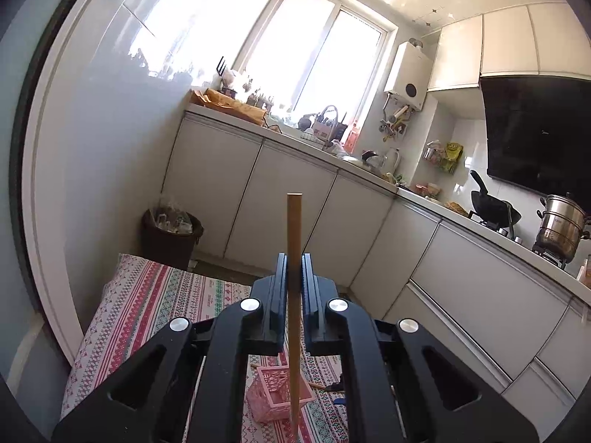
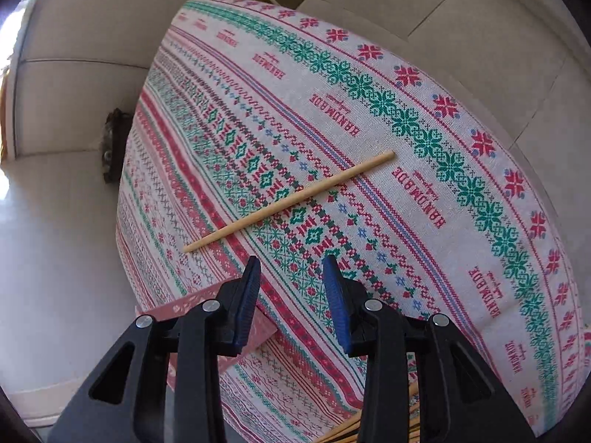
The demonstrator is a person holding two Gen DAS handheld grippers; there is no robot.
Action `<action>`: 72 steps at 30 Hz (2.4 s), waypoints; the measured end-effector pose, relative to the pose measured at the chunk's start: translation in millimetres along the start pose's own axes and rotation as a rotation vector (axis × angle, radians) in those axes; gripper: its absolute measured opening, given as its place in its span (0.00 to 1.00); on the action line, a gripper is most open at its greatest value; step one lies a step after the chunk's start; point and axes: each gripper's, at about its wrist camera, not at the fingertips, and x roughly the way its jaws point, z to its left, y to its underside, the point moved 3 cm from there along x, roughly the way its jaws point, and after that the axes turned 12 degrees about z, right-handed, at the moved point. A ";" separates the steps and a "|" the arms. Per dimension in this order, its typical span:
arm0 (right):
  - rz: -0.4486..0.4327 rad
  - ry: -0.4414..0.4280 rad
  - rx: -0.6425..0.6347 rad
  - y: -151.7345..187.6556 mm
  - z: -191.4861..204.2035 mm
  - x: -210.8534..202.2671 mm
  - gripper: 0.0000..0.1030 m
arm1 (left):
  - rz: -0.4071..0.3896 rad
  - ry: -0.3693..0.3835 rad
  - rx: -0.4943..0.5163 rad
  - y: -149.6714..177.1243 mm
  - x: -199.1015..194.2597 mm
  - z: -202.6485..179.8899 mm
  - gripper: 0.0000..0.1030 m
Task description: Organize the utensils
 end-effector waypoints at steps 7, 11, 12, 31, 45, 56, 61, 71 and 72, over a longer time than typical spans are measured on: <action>-0.086 0.007 0.111 -34.7 13.5 23.8 0.42 | 0.004 -0.017 -0.007 -1.8 -2.4 16.4 0.06; -0.120 0.145 0.116 -55.4 36.9 40.9 0.22 | 0.011 -0.037 -0.012 -2.0 0.3 24.3 0.06; -0.131 0.173 0.083 -59.3 44.0 47.9 0.10 | 0.015 -0.043 -0.012 -1.7 1.4 26.0 0.06; -0.170 0.216 -0.587 -89.1 92.2 53.4 0.20 | 0.025 -0.080 0.006 2.6 6.6 26.6 0.06; -0.022 0.607 -1.050 -53.9 93.5 70.0 0.28 | 0.068 -0.095 0.008 6.6 21.1 31.7 0.07; -0.017 0.723 -1.241 -33.9 102.1 81.3 0.51 | 0.103 -0.105 0.010 12.2 31.4 35.8 0.07; -0.023 0.749 -1.277 -36.8 103.8 88.7 0.52 | 0.118 -0.108 0.013 11.3 37.8 35.9 0.07; -0.004 0.733 -1.187 -40.7 88.7 77.9 0.13 | 0.104 -0.110 0.022 11.5 37.5 34.4 0.07; -0.005 0.741 -1.162 -38.5 83.3 74.7 0.12 | 0.098 -0.115 0.022 11.0 35.3 34.9 0.07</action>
